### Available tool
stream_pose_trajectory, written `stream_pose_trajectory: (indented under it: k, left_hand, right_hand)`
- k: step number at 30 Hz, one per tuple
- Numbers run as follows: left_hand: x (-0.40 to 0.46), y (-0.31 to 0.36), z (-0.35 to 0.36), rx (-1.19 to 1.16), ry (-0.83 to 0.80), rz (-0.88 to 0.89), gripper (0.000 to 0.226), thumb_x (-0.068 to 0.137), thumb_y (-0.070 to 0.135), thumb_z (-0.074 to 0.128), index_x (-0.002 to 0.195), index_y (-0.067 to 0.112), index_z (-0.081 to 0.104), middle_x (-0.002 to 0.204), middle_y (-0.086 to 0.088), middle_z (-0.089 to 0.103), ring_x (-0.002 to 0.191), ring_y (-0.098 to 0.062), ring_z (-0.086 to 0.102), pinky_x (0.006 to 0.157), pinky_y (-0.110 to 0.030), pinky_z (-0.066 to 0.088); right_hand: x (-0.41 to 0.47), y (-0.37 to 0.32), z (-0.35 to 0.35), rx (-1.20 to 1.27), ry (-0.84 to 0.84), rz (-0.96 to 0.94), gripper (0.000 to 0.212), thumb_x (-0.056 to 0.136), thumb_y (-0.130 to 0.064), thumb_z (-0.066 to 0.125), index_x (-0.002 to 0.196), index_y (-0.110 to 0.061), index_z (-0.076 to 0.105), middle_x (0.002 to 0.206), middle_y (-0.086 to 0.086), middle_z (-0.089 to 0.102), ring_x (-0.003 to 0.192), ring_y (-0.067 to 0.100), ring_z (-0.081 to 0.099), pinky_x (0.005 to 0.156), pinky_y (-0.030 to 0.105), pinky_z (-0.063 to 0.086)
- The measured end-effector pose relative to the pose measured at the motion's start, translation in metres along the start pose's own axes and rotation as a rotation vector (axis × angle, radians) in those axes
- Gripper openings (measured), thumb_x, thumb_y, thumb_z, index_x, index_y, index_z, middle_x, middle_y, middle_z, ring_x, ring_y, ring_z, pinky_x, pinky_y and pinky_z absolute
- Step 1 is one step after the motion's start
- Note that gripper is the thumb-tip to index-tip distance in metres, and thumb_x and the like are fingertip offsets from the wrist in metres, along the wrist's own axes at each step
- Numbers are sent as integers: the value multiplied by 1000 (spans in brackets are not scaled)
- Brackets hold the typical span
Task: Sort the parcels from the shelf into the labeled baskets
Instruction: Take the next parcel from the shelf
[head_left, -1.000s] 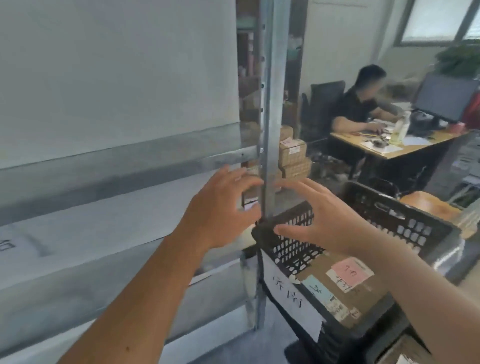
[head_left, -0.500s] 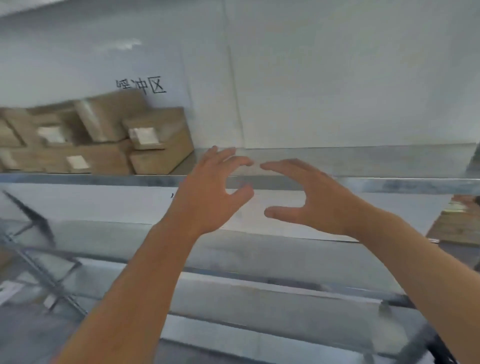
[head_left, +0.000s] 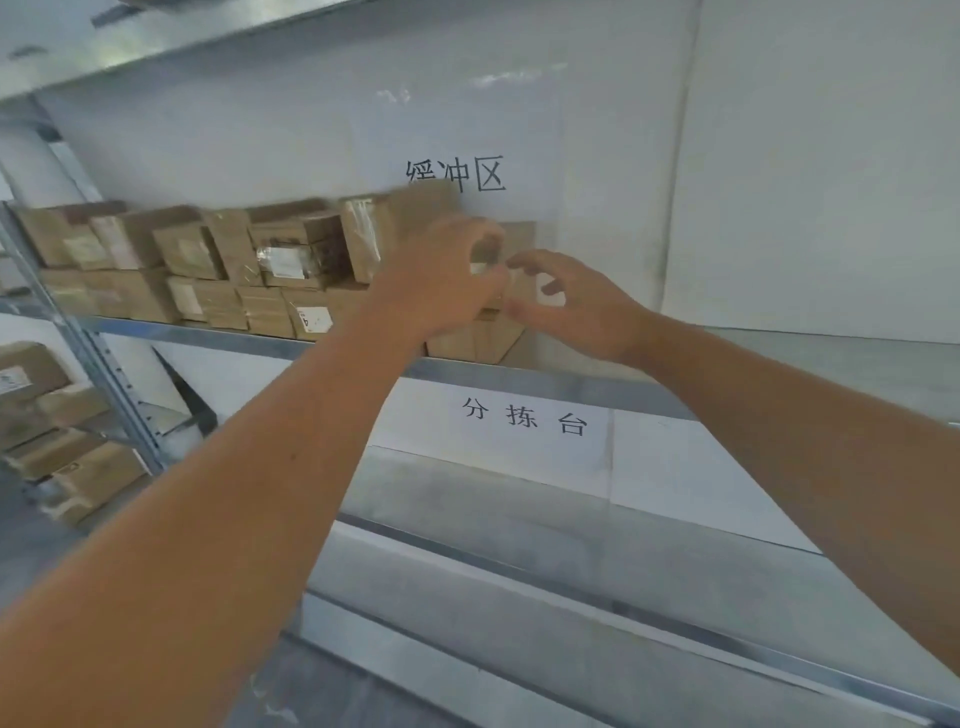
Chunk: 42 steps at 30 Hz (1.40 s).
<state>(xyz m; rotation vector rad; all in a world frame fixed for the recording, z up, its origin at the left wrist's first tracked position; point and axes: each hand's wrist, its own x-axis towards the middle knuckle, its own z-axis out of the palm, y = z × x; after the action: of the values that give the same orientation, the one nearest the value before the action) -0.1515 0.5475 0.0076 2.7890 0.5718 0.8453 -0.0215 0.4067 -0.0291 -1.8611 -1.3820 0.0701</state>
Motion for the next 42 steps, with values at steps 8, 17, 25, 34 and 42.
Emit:
stream_pose_trajectory:
  k: [8, 17, 25, 34, 42]
  left_hand:
    - [81, -14, 16, 241, -191, -53, 53, 97, 67, 39, 135, 34, 57, 124, -1, 60, 103, -24, 57, 82, -38, 48]
    - [85, -5, 20, 161, -193, -236, 74, 78, 72, 49, 135, 25, 50, 118, 0, 63, 107, -29, 63, 97, -45, 53]
    - [14, 28, 17, -327, 182, -246, 44, 88, 72, 41, 116, 40, 48, 109, -1, 63, 95, -29, 65, 86, -44, 54]
    - [-62, 52, 29, -784, 198, -183, 32, 103, 24, 45, 126, 44, 47, 85, 23, 70, 72, 3, 64, 67, -25, 55]
    - [-92, 73, 41, -920, 182, 102, 51, 104, 40, 49, 153, 43, 36, 153, 10, 50, 140, -17, 52, 110, -49, 48]
  right_hand:
    - [55, 21, 19, 26, 35, 181, 53, 99, -40, 68, 144, -22, 45, 128, 1, 48, 115, 19, 49, 89, 28, 38]
    - [55, 21, 32, 293, 153, 311, 34, 103, -21, 56, 136, -25, 50, 89, -6, 55, 72, 8, 51, 63, 25, 41]
    - [37, 8, 16, 807, 403, 392, 61, 92, -54, 72, 141, -33, 43, 120, -4, 69, 110, 19, 71, 82, 47, 63]
    - [-30, -19, 7, 874, 416, 327, 75, 89, -42, 81, 151, -43, 39, 118, -5, 75, 94, 11, 78, 65, 31, 63]
    - [-86, -40, 16, 161, 689, 142, 87, 79, -55, 79, 152, -55, 33, 145, -10, 38, 130, 17, 52, 99, 45, 55]
